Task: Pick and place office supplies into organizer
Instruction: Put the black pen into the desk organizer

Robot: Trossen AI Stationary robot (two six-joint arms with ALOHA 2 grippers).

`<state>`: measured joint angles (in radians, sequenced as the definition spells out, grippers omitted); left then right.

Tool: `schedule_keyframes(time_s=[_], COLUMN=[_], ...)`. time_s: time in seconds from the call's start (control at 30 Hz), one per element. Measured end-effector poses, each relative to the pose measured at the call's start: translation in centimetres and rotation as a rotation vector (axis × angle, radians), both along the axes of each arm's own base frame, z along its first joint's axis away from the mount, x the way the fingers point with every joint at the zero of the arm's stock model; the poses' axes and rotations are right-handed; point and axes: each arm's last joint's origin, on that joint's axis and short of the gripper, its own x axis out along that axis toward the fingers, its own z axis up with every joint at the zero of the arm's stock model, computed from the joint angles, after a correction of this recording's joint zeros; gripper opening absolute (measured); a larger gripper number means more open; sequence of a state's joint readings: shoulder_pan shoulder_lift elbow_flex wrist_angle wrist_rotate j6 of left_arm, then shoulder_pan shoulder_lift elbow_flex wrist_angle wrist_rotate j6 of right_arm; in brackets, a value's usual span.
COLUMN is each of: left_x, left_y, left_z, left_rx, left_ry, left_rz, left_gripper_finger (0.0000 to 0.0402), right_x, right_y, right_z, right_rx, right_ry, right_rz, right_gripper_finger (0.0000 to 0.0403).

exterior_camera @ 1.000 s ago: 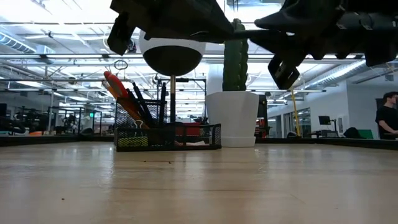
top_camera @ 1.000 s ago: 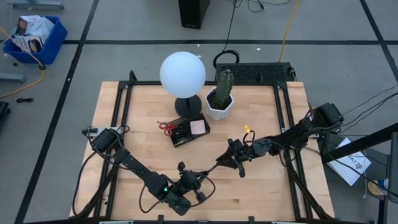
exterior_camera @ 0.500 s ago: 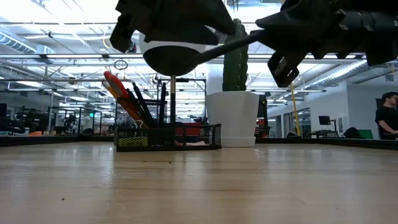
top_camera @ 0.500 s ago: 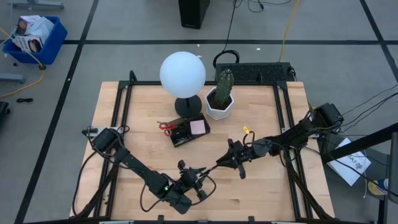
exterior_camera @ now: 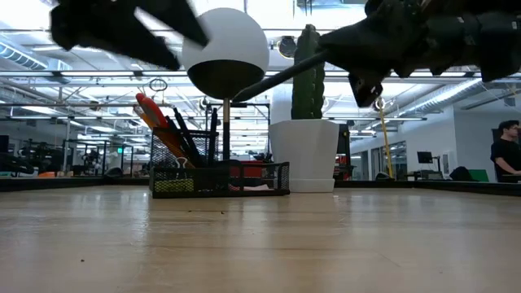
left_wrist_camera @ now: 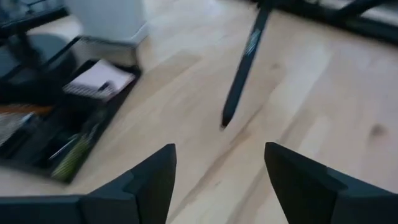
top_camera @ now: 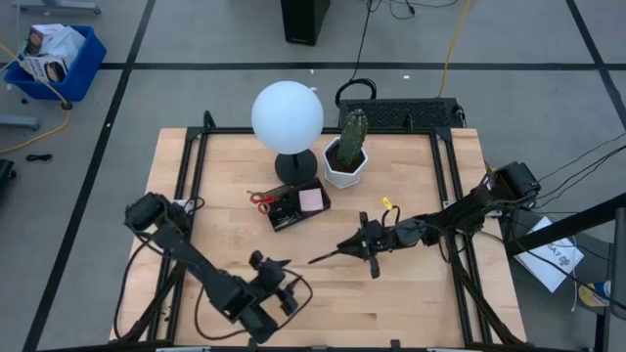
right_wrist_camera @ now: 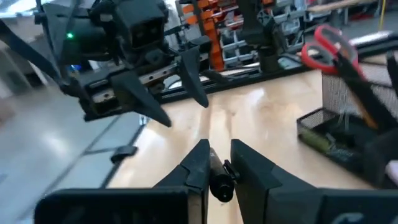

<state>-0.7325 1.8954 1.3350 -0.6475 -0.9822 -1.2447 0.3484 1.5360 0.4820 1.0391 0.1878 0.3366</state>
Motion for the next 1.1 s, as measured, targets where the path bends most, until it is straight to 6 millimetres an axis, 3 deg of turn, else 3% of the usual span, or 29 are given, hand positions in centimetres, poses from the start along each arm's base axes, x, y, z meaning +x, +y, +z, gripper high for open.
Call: schedule_keyframes(time_s=[0.23,0.5,0.93,1.1], left_x=[-2.1,-3.6,-4.5,-4.7], left_y=[0.4,1.0,0.5,0.3], left_z=[-0.5,-0.8,-0.7,-0.7], left_rx=[0.022,0.048,0.105,0.110], left_ry=[0.082,0.218,0.234,0.228], left_rz=[0.070,0.103,0.072,0.064], left_gripper_finger=[0.0216,0.0168,0.0114,0.0099], right_x=[2.6,6.4,9.6,9.7], right_y=[0.3,-0.8,-7.5,-9.2], right_z=[1.8,6.0,12.6,13.6], right_rx=[-0.155,-0.362,-0.448,-0.458], right_ry=[0.058,0.190,0.236,0.266], right_rz=[-0.029,-0.083,-0.183,-0.173], right_gripper_finger=[0.0040,0.0040,0.0040,0.0040])
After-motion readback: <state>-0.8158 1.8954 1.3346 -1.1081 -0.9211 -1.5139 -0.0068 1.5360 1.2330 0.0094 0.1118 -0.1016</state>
